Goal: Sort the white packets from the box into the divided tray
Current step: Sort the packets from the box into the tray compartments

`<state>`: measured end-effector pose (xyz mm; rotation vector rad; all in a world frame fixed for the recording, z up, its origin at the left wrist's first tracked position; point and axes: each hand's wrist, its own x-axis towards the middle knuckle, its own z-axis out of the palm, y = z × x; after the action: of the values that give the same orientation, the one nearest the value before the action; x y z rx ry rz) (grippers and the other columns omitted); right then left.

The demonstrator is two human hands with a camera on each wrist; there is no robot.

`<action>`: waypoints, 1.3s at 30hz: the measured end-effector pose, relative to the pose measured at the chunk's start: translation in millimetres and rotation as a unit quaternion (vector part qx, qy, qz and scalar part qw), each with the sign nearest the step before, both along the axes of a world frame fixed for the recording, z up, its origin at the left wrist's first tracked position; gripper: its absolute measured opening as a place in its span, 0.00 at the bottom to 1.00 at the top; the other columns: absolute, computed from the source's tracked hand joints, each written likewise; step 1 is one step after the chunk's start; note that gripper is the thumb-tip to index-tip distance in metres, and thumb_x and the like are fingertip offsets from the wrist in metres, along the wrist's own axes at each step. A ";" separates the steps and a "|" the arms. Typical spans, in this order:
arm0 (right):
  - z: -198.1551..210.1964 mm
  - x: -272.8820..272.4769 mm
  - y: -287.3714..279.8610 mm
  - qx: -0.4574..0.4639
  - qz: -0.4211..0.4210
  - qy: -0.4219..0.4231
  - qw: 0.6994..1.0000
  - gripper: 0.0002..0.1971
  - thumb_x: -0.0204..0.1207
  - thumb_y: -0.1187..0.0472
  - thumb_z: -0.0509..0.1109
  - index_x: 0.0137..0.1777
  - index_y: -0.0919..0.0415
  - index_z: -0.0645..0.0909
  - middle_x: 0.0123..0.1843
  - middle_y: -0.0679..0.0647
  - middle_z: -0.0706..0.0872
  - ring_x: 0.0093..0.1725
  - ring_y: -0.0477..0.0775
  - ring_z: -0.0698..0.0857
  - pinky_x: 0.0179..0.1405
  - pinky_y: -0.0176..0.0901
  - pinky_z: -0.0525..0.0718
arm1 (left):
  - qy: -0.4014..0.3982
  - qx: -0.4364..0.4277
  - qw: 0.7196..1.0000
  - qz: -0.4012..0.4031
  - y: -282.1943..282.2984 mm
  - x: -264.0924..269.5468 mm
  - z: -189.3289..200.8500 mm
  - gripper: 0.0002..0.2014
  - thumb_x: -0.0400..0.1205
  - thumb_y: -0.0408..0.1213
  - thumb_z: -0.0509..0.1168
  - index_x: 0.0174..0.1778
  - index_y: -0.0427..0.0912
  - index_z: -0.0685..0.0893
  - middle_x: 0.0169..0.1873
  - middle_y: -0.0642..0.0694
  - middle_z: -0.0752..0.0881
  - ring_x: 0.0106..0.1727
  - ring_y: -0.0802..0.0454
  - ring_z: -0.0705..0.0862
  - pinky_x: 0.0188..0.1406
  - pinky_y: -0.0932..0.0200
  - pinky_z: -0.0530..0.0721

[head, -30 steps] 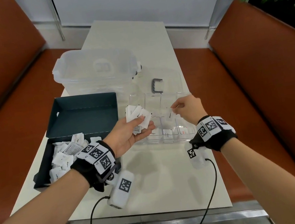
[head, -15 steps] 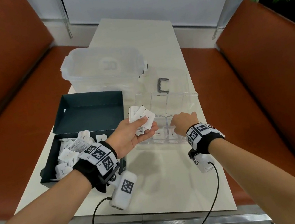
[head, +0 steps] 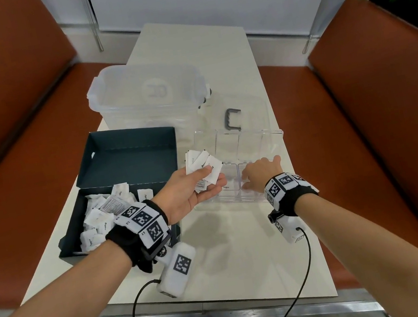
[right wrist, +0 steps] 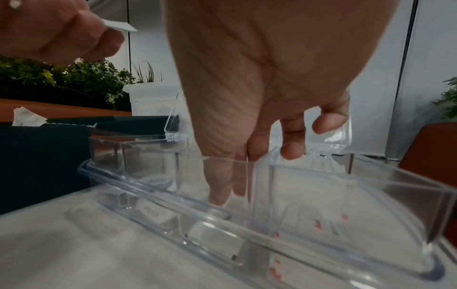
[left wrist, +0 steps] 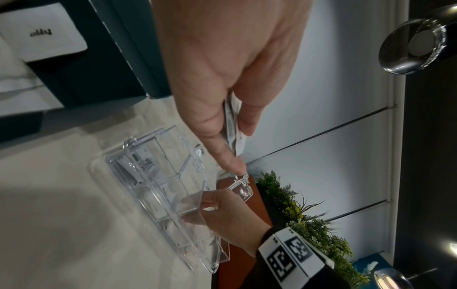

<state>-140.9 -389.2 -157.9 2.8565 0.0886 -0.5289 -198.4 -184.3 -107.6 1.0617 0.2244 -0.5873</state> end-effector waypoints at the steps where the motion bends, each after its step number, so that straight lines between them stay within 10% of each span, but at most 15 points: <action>1: 0.0 -0.4 -0.1 0.004 -0.004 0.002 1.000 0.18 0.78 0.42 0.65 0.65 0.45 0.80 0.60 0.47 0.84 0.64 0.56 0.78 0.68 0.61 0.64 | 0.001 -0.001 1.000 0.000 0.0 0.1 -0.1 0.13 0.87 0.33 0.62 0.64 0.29 0.80 0.53 0.32 0.89 0.52 0.43 0.91 0.44 0.58 0.90; 11: 35.1 -13.0 0.2 0.176 -0.014 -0.081 0.981 0.12 0.81 0.51 0.63 0.59 0.47 0.85 0.57 0.46 0.87 0.59 0.53 0.82 0.65 0.55 0.67 | 0.010 -0.016 1.000 -0.013 1.3 1.8 0.0 0.11 0.86 0.32 0.63 0.61 0.32 0.81 0.52 0.33 0.90 0.54 0.42 0.90 0.40 0.60 0.90; 16: 65.6 -38.2 24.2 0.521 -0.058 -0.146 0.839 0.08 0.77 0.53 0.72 0.52 0.52 0.88 0.40 0.38 0.88 0.41 0.34 0.85 0.40 0.19 0.76 | -0.011 -0.022 1.000 -0.008 -2.5 0.6 -1.7 0.15 0.84 0.30 0.65 0.66 0.30 0.79 0.55 0.32 0.89 0.55 0.40 0.90 0.41 0.62 0.89; 23: 66.9 -44.3 21.2 0.584 -0.137 -0.152 0.786 0.07 0.76 0.64 0.73 0.52 0.62 0.87 0.35 0.51 0.88 0.31 0.43 0.85 0.38 0.33 0.83 | 0.025 -0.055 0.998 0.014 -6.0 4.7 6.1 0.15 0.88 0.40 0.58 0.64 0.31 0.78 0.53 0.30 0.89 0.53 0.38 0.90 0.43 0.55 0.91; 29: 79.4 -48.4 15.7 0.772 -0.237 -0.044 0.587 0.06 0.78 0.70 0.70 0.51 0.62 0.85 0.35 0.53 0.89 0.34 0.46 0.86 0.39 0.36 0.88 | -0.035 -0.037 0.998 0.037 -6.1 2.6 1.6 0.11 0.86 0.32 0.62 0.63 0.32 0.79 0.52 0.33 0.90 0.51 0.42 0.91 0.43 0.59 0.90; 39: 75.7 -43.7 19.1 0.694 -0.214 -0.017 0.687 0.10 0.72 0.69 0.77 0.52 0.69 0.86 0.30 0.54 0.86 0.27 0.45 0.83 0.36 0.37 0.87 | -0.035 -0.046 0.998 -0.014 -5.9 -3.2 3.7 0.15 0.85 0.41 0.63 0.63 0.36 0.82 0.57 0.35 0.89 0.55 0.41 0.90 0.40 0.62 0.89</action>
<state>-184.7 -370.1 -82.1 4.4535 -0.3792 -0.6506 -201.6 -190.2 -103.9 0.9966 0.1195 -0.5791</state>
